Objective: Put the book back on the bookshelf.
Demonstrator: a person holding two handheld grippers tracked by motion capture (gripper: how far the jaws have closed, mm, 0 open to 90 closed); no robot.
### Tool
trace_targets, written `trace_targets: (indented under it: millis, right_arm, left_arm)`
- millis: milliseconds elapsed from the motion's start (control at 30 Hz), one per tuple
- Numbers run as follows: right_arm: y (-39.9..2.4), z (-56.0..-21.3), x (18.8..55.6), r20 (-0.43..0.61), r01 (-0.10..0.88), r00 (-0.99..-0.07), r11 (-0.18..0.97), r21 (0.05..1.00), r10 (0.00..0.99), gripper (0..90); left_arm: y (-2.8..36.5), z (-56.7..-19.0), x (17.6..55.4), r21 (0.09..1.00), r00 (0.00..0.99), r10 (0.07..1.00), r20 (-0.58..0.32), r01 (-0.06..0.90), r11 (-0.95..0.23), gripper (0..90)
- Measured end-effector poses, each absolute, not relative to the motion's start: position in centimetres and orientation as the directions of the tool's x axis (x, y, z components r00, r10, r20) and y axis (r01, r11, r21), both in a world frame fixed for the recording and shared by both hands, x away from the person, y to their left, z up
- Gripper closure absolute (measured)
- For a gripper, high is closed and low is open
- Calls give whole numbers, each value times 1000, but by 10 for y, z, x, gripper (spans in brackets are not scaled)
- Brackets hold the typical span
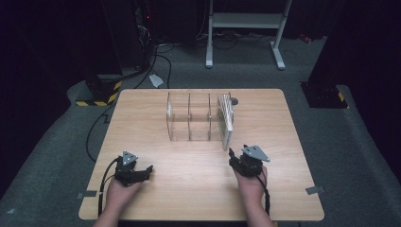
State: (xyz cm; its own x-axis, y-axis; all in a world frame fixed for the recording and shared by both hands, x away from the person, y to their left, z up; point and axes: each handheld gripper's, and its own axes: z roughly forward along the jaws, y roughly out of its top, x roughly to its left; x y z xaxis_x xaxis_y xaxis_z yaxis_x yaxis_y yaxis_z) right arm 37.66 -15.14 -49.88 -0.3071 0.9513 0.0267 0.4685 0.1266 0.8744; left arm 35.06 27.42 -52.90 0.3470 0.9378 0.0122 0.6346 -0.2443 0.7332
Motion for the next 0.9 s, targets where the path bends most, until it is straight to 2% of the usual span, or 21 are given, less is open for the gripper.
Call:
trace_targets:
  millis: [233,300,367,900]
  right_arm:
    - [-210,-516,369,-65,584,-291,231,778,955,273]
    - [-228,-523,367,-63,636,-278,233,735,958,236]
    - [-237,-524,369,-1,670,-264,184,719,964,199]
    - [-242,-524,371,-12,675,-246,180,715,969,189]
  left_arm:
    - [274,-529,351,737,346,938,12,631,-243,160]
    - [273,-529,351,737,347,938,11,631,-243,158]
    - [273,-529,351,737,348,937,10,631,-242,158]
    - [273,-529,351,737,353,936,10,630,-245,155]
